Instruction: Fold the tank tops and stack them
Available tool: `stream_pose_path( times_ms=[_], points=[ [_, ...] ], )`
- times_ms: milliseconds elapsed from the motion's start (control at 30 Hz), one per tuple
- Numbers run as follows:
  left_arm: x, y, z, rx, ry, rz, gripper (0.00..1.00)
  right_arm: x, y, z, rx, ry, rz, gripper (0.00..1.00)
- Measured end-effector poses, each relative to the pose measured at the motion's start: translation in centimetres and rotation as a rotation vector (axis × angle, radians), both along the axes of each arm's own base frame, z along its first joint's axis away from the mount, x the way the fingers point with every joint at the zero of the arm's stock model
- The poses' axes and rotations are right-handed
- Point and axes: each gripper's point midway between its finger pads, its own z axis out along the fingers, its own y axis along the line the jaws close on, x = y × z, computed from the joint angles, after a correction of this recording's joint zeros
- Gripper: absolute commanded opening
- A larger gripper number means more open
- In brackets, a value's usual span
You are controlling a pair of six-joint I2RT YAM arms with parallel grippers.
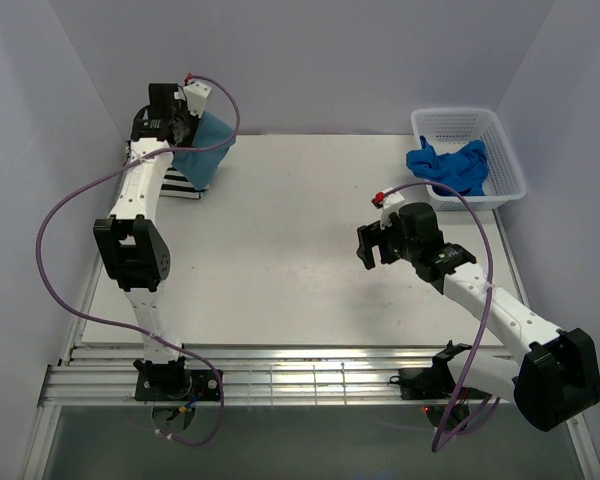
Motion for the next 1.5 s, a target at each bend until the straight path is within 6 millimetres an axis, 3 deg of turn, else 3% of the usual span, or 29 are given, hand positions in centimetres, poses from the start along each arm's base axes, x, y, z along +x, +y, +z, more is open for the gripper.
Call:
stream_pose_path(
  times_ms=[233, 433, 767, 900, 933, 967, 1033, 1100, 1133, 1200, 1367, 1500],
  points=[
    [-0.1, 0.8, 0.4, -0.003, -0.007, 0.011, 0.00, 0.1, -0.1, -0.3, 0.000, 0.010, -0.005, 0.90],
    [0.8, 2.8, -1.0, -0.022, 0.009, 0.027, 0.00, 0.3, -0.3, -1.7, -0.020, 0.049, -0.014, 0.90],
    [3.8, 8.4, -9.2, -0.084, 0.111, 0.088, 0.00, 0.7, -0.7, -3.5, -0.058, 0.100, -0.034, 0.90],
    [5.2, 10.1, -11.2, -0.115, 0.109, 0.127, 0.00, 1.3, -0.5, -3.7, -0.066, 0.110, -0.038, 0.90],
    [5.5, 10.6, -11.6, -0.120, 0.106, 0.140, 0.05, 1.5, -0.4, -3.6, -0.067, 0.110, -0.038, 0.90],
    [5.6, 11.1, -12.1, -0.126, 0.107, 0.153, 0.19, 1.7, -0.3, -3.5, -0.066, 0.108, -0.040, 0.90],
    [5.7, 11.9, -12.7, -0.132, 0.108, 0.176, 0.37, 2.0, -0.2, -3.1, -0.062, 0.104, -0.042, 0.90],
    [5.9, 12.8, -13.3, -0.139, 0.102, 0.204, 0.65, 2.3, 0.0, -2.8, -0.057, 0.100, -0.044, 0.90],
    [6.0, 13.3, -13.4, -0.141, 0.096, 0.216, 0.71, 2.4, 0.1, -2.7, -0.055, 0.098, -0.044, 0.90],
    [6.3, 14.3, -13.8, -0.155, 0.087, 0.256, 0.97, 2.6, 0.1, -2.5, -0.054, 0.096, -0.045, 0.90],
    [6.0, 16.7, -14.0, -0.158, 0.069, 0.358, 0.98, 3.3, 0.5, -1.2, -0.043, 0.081, -0.047, 0.90],
    [5.8, 17.9, -13.5, -0.166, 0.050, 0.433, 0.98, 5.0, 0.1, 1.2, -0.040, 0.021, -0.112, 0.90]
  ],
)
